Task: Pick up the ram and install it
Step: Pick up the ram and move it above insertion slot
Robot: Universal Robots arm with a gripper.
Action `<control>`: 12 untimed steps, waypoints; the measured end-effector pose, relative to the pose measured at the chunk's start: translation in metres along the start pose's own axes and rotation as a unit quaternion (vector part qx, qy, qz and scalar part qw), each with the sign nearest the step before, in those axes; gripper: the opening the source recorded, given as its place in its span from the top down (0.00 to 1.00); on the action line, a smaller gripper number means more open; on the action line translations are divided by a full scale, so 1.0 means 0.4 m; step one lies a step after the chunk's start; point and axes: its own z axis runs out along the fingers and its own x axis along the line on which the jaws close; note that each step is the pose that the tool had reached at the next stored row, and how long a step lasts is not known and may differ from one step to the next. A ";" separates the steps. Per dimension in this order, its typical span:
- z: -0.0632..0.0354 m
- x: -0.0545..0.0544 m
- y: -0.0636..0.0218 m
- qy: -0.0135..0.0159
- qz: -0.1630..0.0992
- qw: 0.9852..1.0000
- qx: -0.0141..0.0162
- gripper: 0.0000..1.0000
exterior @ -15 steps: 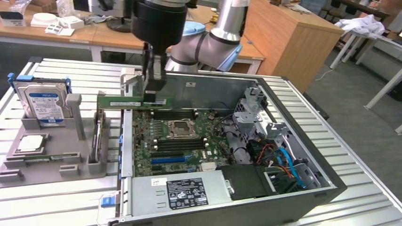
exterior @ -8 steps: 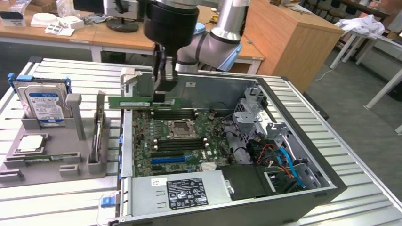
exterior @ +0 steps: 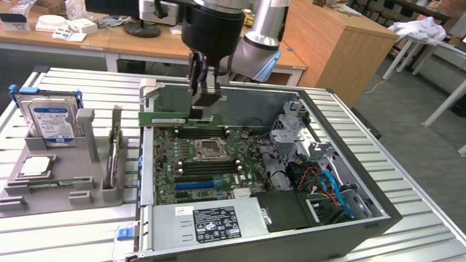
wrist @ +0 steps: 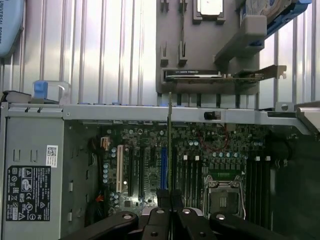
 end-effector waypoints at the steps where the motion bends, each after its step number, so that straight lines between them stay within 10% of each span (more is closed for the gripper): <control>1: 0.000 0.000 -0.006 0.000 0.000 1.000 0.000 0.88; 12: -0.003 0.001 -0.067 0.000 0.000 1.000 0.000 0.88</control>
